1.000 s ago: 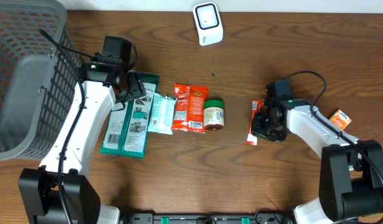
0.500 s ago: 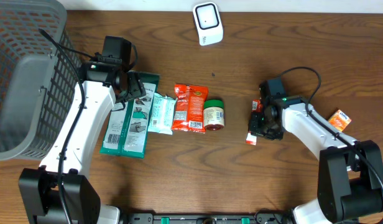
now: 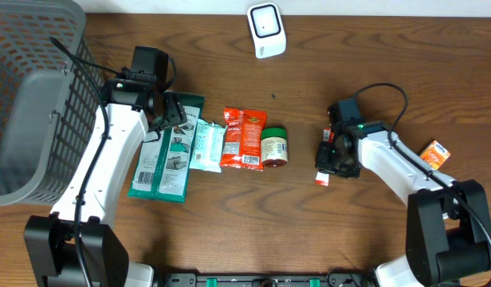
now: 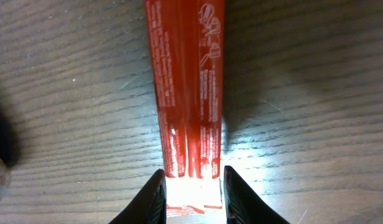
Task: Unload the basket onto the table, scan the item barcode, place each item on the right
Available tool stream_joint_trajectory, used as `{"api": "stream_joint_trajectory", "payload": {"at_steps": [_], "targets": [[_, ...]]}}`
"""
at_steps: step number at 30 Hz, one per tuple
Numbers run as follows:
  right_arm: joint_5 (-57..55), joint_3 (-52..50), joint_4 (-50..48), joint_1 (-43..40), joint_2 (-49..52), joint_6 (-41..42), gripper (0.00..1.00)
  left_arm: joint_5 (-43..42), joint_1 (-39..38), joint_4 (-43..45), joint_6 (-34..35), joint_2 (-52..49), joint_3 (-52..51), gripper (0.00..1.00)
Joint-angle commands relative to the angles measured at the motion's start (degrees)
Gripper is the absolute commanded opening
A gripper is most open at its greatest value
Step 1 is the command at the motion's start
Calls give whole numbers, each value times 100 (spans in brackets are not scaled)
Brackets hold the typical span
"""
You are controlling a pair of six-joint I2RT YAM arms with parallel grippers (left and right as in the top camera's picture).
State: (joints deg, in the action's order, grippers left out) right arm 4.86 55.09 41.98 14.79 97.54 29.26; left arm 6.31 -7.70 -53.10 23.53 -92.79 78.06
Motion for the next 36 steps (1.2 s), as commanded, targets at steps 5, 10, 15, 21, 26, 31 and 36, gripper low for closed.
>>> {"api": "stream_joint_trajectory", "payload": {"at_steps": [5, 10, 15, 21, 26, 31, 36], "targets": [[-326, -24, -35, 85, -13, 203, 26, 33, 2, -17, -37, -11, -17, 84], [-350, -24, -42, 85, -13, 205, 25, 33, 2, -17, -37, -11, -17, 84], [-352, -48, -44, 85, -13, 247, 24, 33, 2, -17, -37, -11, -17, 84], [-352, -168, -219, 85, -2, 334, 22, 33, 2, -17, -37, -11, -17, 84], [-350, -476, -590, 92, -2, 457, 20, 33, 2, -17, -37, -11, -17, 84], [-350, -708, -811, 92, -2, 457, 21, 33, 2, -17, -37, -11, -17, 84], [-352, -682, -846, 76, -17, 66, 1, 33, 2, -17, -37, -11, -17, 84]]}}
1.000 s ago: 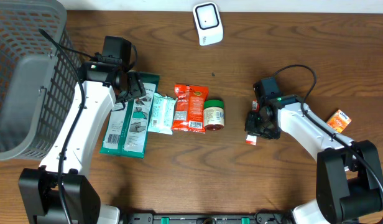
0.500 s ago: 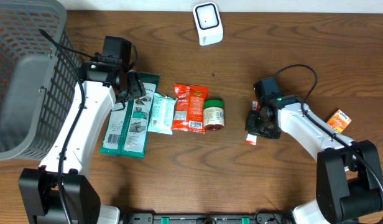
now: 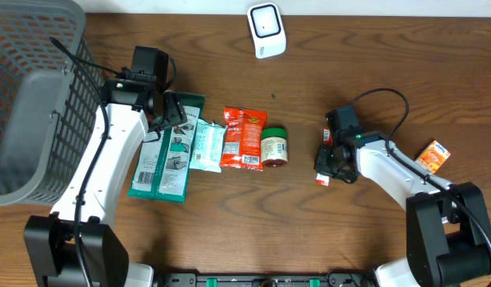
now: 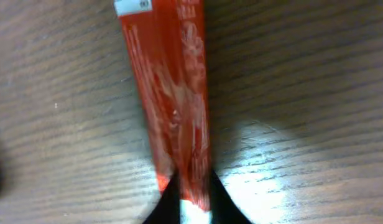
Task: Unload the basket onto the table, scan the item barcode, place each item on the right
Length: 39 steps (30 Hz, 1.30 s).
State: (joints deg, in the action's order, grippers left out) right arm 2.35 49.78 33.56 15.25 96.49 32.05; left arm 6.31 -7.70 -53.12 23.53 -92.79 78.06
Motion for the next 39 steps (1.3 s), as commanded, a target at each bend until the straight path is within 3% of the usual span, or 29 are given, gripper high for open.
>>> {"api": "stream_joint_trajectory", "payload": {"at_steps": [1, 10, 19, 23, 32, 39], "targets": [[-103, -87, 13, 2, 83, -470, 1, 33, 2, -15, -37, -11, -17, 84], [-229, 721, 857, -319, -190, -1698, 1, 33, 2, -15, -37, -11, -17, 84], [-3838, 807, 1565, 26, -304, -1388, 1, 33, 2, -15, -37, -11, -17, 84], [-4494, 780, 1464, 240, -247, -1233, 1, 33, 2, -15, -37, -11, -17, 84], [-4964, 758, 1123, 1054, 498, -1252, 1, 33, 2, -15, -37, -11, -17, 84], [-5018, 758, 487, 1891, 962, -1818, 1, 33, 2, -15, -37, -11, -17, 84]]}}
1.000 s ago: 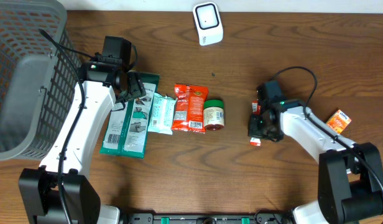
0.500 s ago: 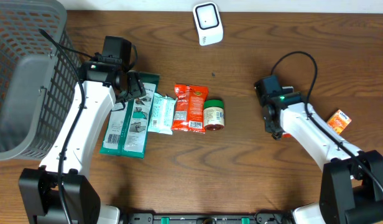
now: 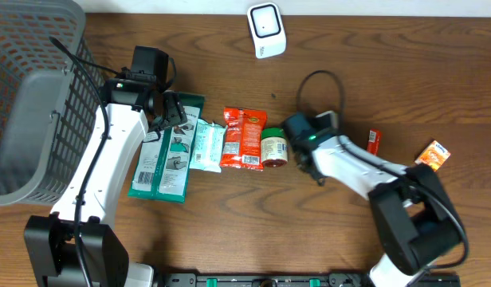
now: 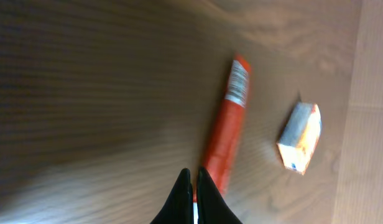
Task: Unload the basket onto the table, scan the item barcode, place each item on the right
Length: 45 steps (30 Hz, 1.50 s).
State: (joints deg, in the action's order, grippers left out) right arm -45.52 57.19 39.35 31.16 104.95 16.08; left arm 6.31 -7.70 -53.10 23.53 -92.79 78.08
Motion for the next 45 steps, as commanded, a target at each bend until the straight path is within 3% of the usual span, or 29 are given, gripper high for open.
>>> {"api": "stream_joint_trajectory", "payload": {"at_steps": [1, 7, 12, 16, 19, 24, 30, 32, 34, 39, 40, 42, 45], "targets": [[-177, 17, -149, 369, 118, -219, 1, 33, 2, -17, -37, -11, -20, 84], [234, 35, -358, 481, 76, -26, 1, 33, 2, -17, -37, -11, -20, 84], [365, 481, 348, 138, -262, 15, 1, 33, 2, -15, -37, -11, -20, 84], [955, 1119, 1104, -415, -791, 11, 2, 33, 2, -17, -37, -11, -20, 84], [2000, 1449, 1370, -1003, -1263, -321, 3, 33, 2, -17, -37, -11, -20, 84], [3519, 1519, 1517, -2218, -1902, -417, 6, 33, 2, -17, -37, -11, -20, 84], [4503, 1508, 1790, -3272, -2017, -417, 9, 33, 2, -17, -37, -11, -20, 84], [4518, 1497, 1910, -3434, -2017, -415, 16, 33, 2, -17, -37, -11, -20, 84], [4465, 1497, 2022, -3530, -2017, -413, 34, 33, 2, -17, -37, -11, -20, 84], [4710, 1495, 2100, -3554, -2017, -393, 49, 33, 2, -17, -37, -11, -20, 84], [4767, 1495, 2122, -3556, -2017, -389, 68, 33, 2, -17, -37, -11, -20, 84], [4863, 1464, 2175, -3556, -2017, -391, 86, 33, 2, -17, -37, -11, -20, 84], [4878, 1362, 2221, -3556, -2017, -208, 84, 33, 2, -17, -37, -11, -20, 84]]}}
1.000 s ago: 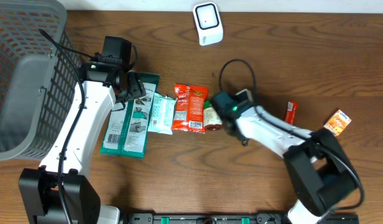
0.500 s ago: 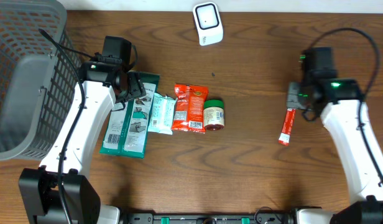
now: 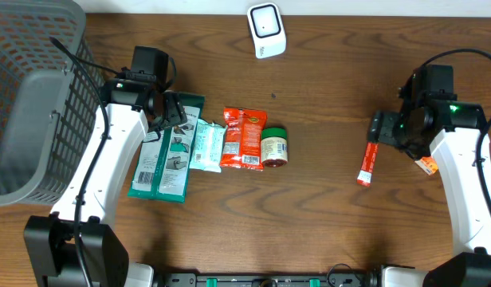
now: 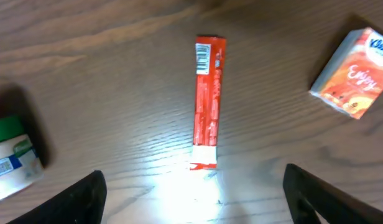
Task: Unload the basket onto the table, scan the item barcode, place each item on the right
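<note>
The red stick pack [image 4: 208, 102] lies flat on the wood, its white barcode patch at the far end. In the overhead view the red stick pack [image 3: 366, 163] lies right of centre. My right gripper [image 4: 198, 208] is wide open above its near end, fingers [image 4: 79, 199] far apart and holding nothing. From overhead the right gripper [image 3: 382, 131] hangs just above the pack. The white scanner [image 3: 266, 30] sits at the back centre. My left gripper [image 3: 172, 112] hovers over a green package [image 3: 167, 147]; its jaws are not clear.
An orange tissue pack [image 4: 356, 74] lies right of the stick. A green-lidded jar [image 3: 273, 147], a red snack bag [image 3: 243, 137] and a pale pouch [image 3: 206, 143] form a row at centre-left. A grey basket [image 3: 30, 96] fills the far left.
My right gripper was shut and empty near the jar; it is now far to the right, wide open over the red stick. The stick lies slightly lower and further left.
First my right gripper stood open around the stick's end at mid-table, then it was shut on it. Later the stick lay further right by the orange pack, with the gripper shut near the jar. Now the gripper is open above the stick. The left arm stayed still.
</note>
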Available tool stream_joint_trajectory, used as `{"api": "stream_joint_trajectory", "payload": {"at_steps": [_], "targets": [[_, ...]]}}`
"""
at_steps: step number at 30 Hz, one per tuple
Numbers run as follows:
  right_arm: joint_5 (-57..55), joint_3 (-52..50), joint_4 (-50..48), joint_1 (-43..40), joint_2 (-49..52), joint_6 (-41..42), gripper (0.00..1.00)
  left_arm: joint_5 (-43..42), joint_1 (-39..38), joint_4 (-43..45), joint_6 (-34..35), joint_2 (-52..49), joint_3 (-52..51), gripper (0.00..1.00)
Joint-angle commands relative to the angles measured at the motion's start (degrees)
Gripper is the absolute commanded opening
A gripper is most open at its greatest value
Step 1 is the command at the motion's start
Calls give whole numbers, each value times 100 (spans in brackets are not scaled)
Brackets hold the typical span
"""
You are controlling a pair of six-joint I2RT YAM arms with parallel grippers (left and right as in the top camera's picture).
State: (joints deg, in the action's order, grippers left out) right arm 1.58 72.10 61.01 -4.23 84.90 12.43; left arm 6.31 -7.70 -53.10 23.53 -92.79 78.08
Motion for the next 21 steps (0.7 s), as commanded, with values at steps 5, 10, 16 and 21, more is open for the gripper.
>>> {"api": "stream_joint_trajectory", "payload": {"at_steps": [5, 10, 16, 21], "targets": [[127, -533, -107, -17, -13, 704, 71, 33, 2, -17, -37, -11, -20, 84], [129, -1344, -1019, -17, -13, 905, 54, 33, 2, -17, -37, -11, -20, 84], [-177, -2210, -2275, -17, -13, 1001, 40, 33, 2, -17, -37, -11, -20, 84], [-428, -2345, -2490, -35, 107, 1029, 36, 33, 2, -17, -37, -11, -20, 84]]}}
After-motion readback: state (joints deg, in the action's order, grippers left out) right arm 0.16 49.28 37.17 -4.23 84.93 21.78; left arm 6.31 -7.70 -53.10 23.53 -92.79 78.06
